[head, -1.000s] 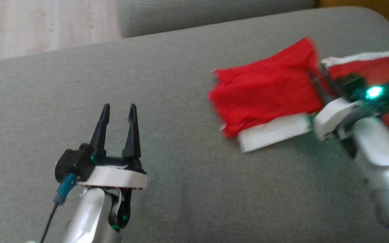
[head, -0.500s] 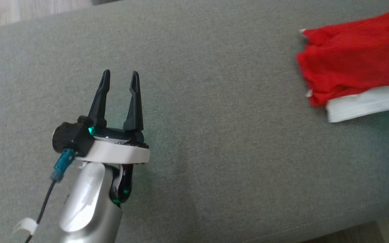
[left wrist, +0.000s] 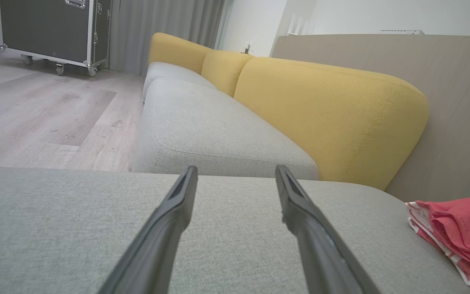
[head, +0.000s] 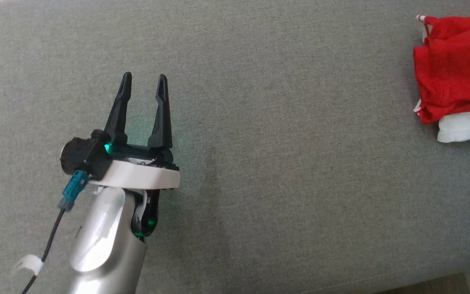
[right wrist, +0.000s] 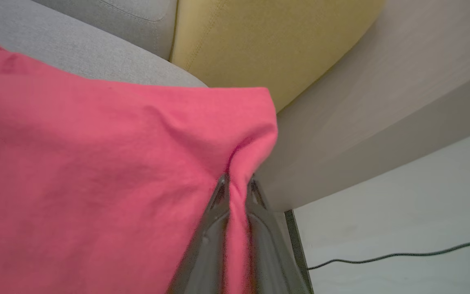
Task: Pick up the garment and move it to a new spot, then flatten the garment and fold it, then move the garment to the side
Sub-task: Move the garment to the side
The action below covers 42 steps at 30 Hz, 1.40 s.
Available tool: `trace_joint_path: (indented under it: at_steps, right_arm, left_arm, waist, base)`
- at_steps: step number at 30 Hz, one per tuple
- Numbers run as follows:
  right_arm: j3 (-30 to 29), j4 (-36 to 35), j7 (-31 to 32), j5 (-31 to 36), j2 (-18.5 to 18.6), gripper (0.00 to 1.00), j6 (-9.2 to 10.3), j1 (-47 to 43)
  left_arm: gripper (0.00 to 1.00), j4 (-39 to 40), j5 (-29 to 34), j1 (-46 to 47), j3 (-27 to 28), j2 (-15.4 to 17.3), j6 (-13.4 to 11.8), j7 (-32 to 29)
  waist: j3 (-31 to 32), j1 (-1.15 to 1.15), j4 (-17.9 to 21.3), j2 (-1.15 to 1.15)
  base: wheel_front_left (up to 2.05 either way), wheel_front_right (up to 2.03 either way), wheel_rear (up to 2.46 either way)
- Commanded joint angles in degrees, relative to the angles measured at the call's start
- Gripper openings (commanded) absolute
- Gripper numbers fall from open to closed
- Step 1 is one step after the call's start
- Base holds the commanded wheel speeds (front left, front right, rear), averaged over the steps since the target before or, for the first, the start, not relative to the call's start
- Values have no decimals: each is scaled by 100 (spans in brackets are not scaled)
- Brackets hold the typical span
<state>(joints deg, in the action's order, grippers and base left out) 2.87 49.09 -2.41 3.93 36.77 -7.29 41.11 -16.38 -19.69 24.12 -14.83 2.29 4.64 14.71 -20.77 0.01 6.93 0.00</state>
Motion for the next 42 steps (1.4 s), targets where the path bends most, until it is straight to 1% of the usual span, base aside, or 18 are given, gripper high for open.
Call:
trace_joint_path:
  at_steps: [1, 2, 7, 10, 12, 18, 20, 22, 26, 28, 32, 33, 35, 39, 42]
  right_arm:
    - [-134, -104, -53, 64, 142, 45, -20, -172]
    - [-281, -104, -95, 60, 62, 100, -20, -177]
    - [-748, -279, -264, 328, -272, 100, -20, -258]
    - [-912, -518, -345, 409, -620, 100, -20, -265]
    - [-919, -723, -427, 406, -884, 100, -20, -311]
    - [-718, -1493, -739, 60, -1783, 100, -20, -542]
    - [-613, -1800, -910, -115, -2076, 100, -20, -671]
    - [-450, -2045, -1046, -235, -2326, 100, -20, -856]
    - [-493, -2360, -1195, -581, -2888, 100, -20, -1245]
    - [-478, -2441, -1226, -738, -3109, 100, -20, -1475]
    - [-185, -2603, -1253, -793, -3317, 100, -20, -2006]
    - [-201, -2685, -1254, -843, -3344, 100, -20, -2149]
    - [-258, -2847, -1256, -965, -3375, 100, -20, -2432]
    - [35, -3119, -1257, -1153, -3386, 100, -20, -2905]
    - [50, -3223, -1257, -1337, -3387, 100, -20, -3104]
  left_arm:
    - [100, 156, -2, 126, 140, 59, 23, 29]
    - [100, 139, -4, 118, 143, 59, 26, 29]
    - [100, 70, -21, -15, 174, 59, 27, 29]
    - [100, 90, -51, -143, 243, 59, 2, 29]
    - [100, 125, -87, -251, 327, 59, -29, 29]
    - [100, 212, -46, -607, 580, 59, -96, 29]
    - [100, 318, -119, -736, 764, 59, -205, 29]
    - [100, 414, -67, -880, 878, 59, -249, 29]
    - [100, 494, -9, -1200, 991, 59, -260, 29]
    - [100, 522, 11, -1342, 1037, 59, -245, 29]
    - [100, 500, 27, -1582, 1148, 59, -188, 29]
    - [100, 507, 46, -1630, 1168, 59, -165, 29]
    - [100, 512, 63, -1725, 1218, 59, -134, 29]
    - [100, 553, 71, -1907, 1277, 59, -140, 29]
    - [100, 584, 85, -1990, 1295, 59, -158, 29]
  waist:
    - [23, -1, -14, 0]
    - [57, -1, -21, 0]
    - [391, -1, -15, 0]
    - [683, -1, -12, 0]
    - [879, -1, -13, 0]
    - [1490, -1, -101, 0]
    - [1649, -1, -130, 0]
    - [1795, -1, -166, 0]
    - [1969, -1, -248, 0]
    - [2007, -1, -279, 0]
    - [2070, -1, -337, 0]
    - [2083, -1, -358, 0]
    - [2104, -1, -388, 0]
    - [2129, -1, -413, 0]
    - [2144, -1, -431, 0]
  base:
    - [0, 0, 0]
    - [0, 0, 0]
    - [0, 0, 0]
    - [0, 0, 0]
    - [0, 0, 0]
    - [0, 0, 0]
    - [0, 0, 0]
    - [0, 0, 0]
    - [0, 0, 0]
    - [0, 0, 0]
    - [0, 0, 0]
    - [0, 0, 0]
    - [0, 0, 0]
    - [0, 0, 0]
    - [0, 0, 0]
